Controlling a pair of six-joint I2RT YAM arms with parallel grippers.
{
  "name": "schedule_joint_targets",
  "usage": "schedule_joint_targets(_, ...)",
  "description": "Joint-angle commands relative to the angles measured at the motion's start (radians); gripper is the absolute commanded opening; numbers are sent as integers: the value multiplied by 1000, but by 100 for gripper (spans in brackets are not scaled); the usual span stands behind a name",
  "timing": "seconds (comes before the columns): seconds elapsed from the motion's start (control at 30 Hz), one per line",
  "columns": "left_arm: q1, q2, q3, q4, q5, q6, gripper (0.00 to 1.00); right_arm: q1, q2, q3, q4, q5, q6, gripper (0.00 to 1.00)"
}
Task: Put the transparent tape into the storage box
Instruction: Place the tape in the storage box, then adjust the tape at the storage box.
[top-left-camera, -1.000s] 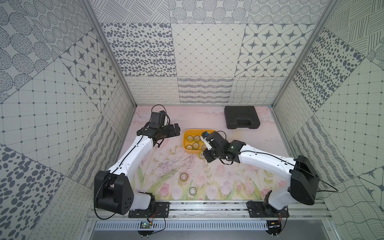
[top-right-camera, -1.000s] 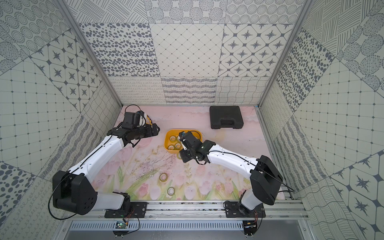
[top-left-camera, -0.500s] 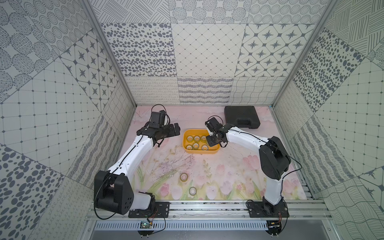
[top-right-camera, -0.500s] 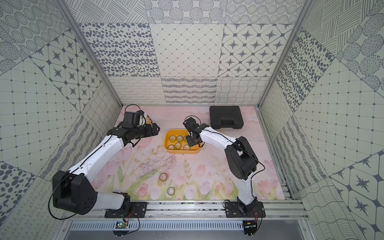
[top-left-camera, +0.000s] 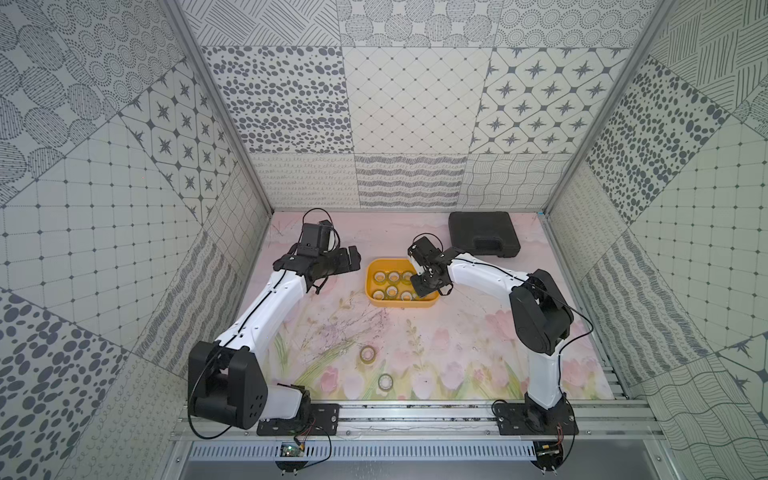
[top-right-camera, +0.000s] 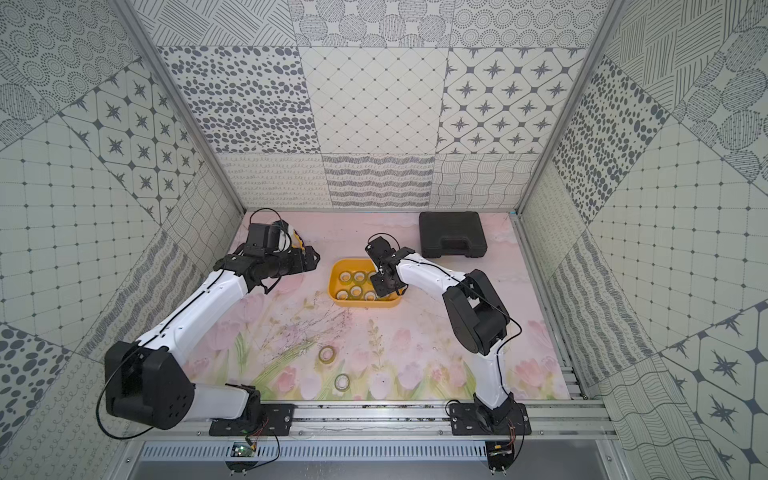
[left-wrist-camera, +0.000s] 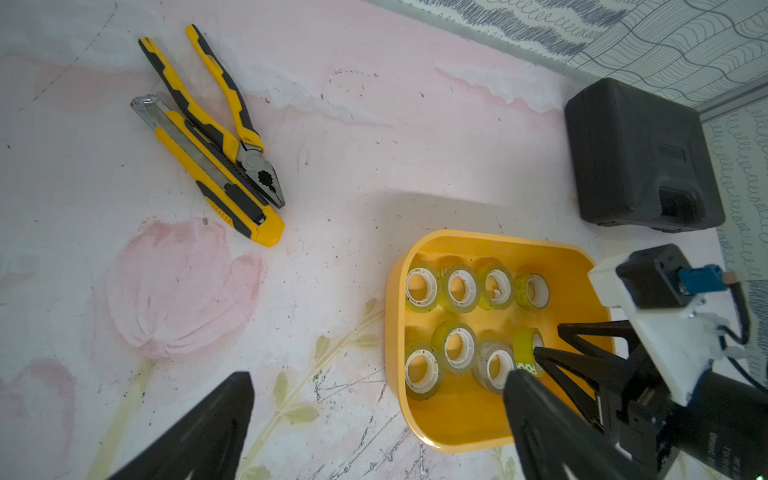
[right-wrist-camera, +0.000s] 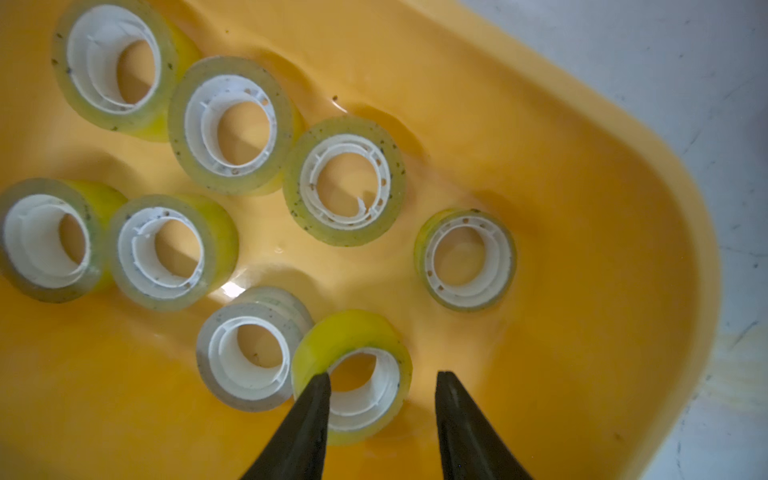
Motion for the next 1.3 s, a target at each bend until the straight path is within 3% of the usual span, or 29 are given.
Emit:
schedule_joint_targets(0.0,3,3,14,-18,7,18,99,-3,-70,28,6,-35,9,47)
schedule_joint_targets(0.23,2,5,14,-18,5,19,99,-3,-130,22,6,-60,24,45)
schedule_joint_targets(0.47,3,11,17,-17,10,19,99,-3,-46,22,6,-121,64,32)
schedule_joint_targets(0.63,2,15,19,-19,10,19,99,-3,23,43,6,-145,73,28)
schedule_joint_targets(0.87,4,24,25,-18,13,19,99,-5,70,77,6,-58,78,25)
schedule_joint_targets(1.0,6,28,26,-19,21,18,99,-14,52,104,0,-36,67,27)
schedule_joint_targets(1.27,37,35,27,-17,35,-5,99,15,-110,83,-9,-114,71,43)
